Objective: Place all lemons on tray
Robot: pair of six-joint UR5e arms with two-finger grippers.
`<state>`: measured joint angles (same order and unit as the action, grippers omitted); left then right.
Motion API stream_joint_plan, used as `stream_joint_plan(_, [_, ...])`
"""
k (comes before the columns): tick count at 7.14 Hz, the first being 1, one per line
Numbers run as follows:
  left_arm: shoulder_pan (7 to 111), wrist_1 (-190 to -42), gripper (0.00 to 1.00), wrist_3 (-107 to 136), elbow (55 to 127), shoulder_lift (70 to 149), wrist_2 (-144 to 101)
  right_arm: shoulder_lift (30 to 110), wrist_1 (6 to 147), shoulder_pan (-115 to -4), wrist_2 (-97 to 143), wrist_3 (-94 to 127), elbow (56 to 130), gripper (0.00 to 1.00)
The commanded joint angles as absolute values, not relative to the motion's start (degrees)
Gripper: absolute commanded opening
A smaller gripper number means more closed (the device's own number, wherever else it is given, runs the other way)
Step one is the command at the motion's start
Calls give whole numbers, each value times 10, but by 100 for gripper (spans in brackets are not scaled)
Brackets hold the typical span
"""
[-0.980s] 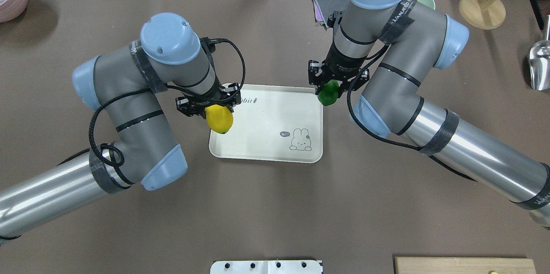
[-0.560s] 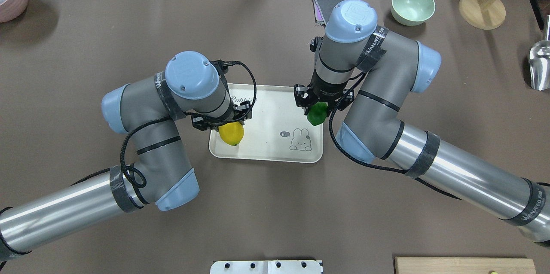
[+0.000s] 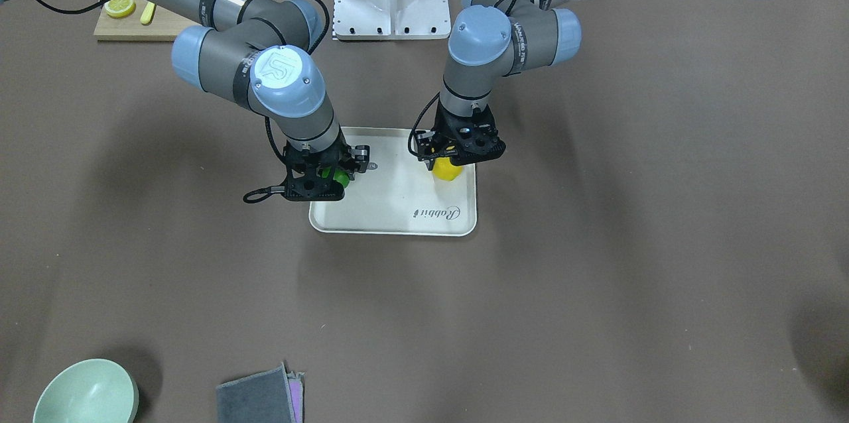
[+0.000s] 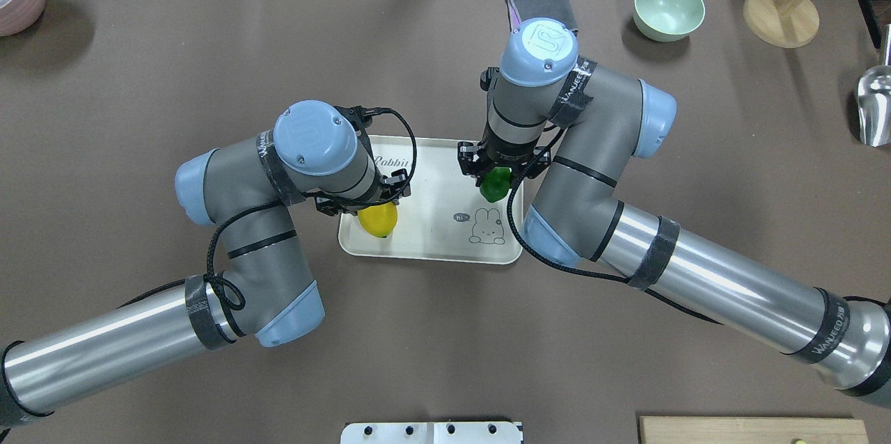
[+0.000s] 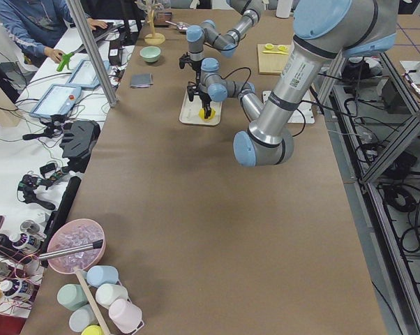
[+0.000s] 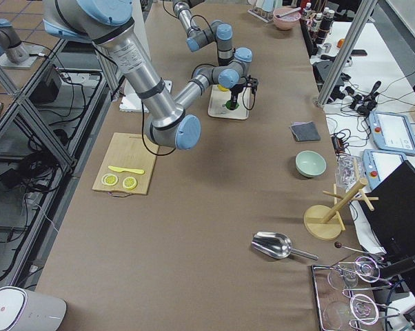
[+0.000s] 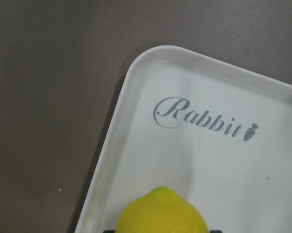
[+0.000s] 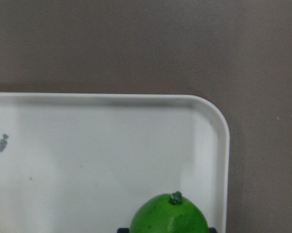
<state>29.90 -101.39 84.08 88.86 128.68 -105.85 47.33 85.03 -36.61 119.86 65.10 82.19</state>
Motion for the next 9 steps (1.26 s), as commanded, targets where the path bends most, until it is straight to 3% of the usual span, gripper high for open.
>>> stream_joint_plan(1, [301,-1014,98,841,892,1288,-1061,468,828,-366,1198,651,803,72])
stream_joint_plan(2, [302,-1014,98,840,894,1288,-1062,468,823,-366,1198,652,804,99])
stream_joint_plan(7, [432,-1009,98,798,922,1271,-1220,468,822,-476,1271,648,826,100])
stream_joint_plan(9, [510,-1010,98,731,937,1225,-1285,490,822,-531,1282,545,834,100])
